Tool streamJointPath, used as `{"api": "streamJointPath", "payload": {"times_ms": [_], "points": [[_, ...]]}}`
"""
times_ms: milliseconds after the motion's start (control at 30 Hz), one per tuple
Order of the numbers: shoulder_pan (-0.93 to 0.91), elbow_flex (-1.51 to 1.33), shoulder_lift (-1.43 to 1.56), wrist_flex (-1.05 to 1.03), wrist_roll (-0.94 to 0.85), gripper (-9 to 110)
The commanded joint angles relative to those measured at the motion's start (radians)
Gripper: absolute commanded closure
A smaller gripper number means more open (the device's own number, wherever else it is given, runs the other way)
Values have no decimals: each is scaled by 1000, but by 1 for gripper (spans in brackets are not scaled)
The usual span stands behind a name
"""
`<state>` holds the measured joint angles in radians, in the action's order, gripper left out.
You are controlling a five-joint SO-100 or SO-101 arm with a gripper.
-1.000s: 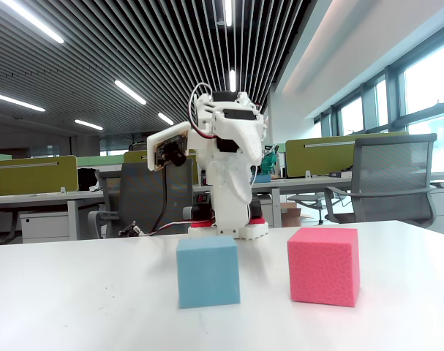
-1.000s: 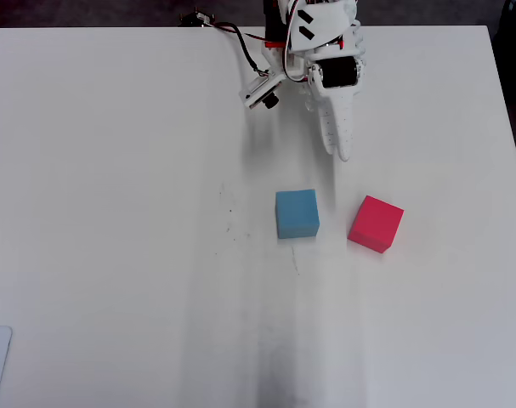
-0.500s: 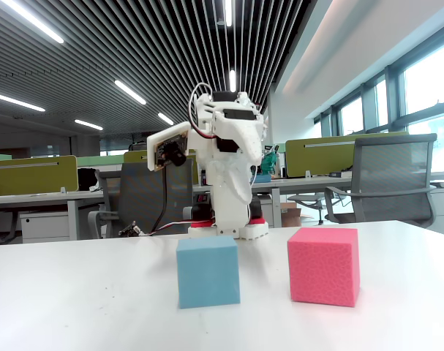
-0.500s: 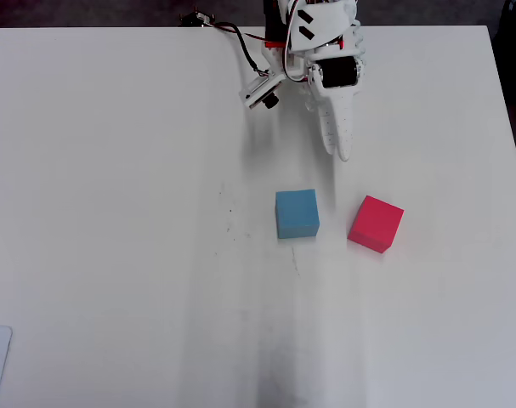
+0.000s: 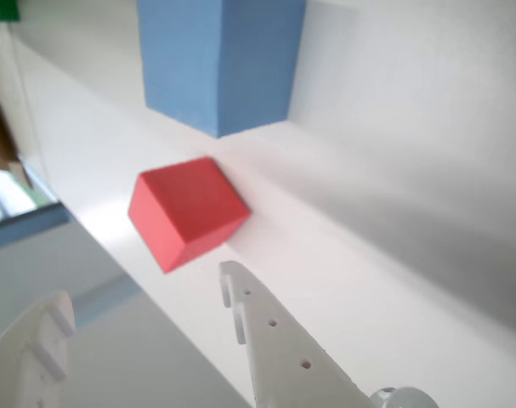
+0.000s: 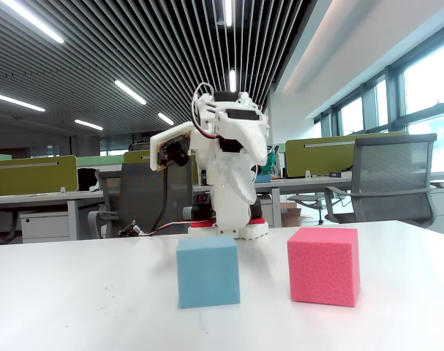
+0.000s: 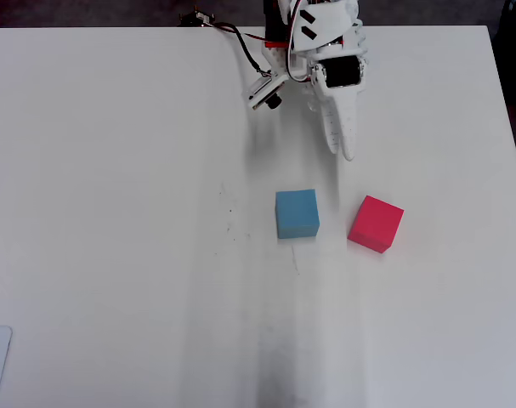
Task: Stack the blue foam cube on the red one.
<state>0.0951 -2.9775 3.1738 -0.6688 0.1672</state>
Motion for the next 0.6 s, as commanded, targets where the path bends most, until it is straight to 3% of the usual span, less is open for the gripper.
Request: {"api": "streamJointPath", "payload": {"times_ms": [0, 267, 567], "points": [[-6, 18, -49, 49, 3, 81], [-143, 425, -466, 11, -11, 79], [-273, 923, -904, -233, -54, 73]]}}
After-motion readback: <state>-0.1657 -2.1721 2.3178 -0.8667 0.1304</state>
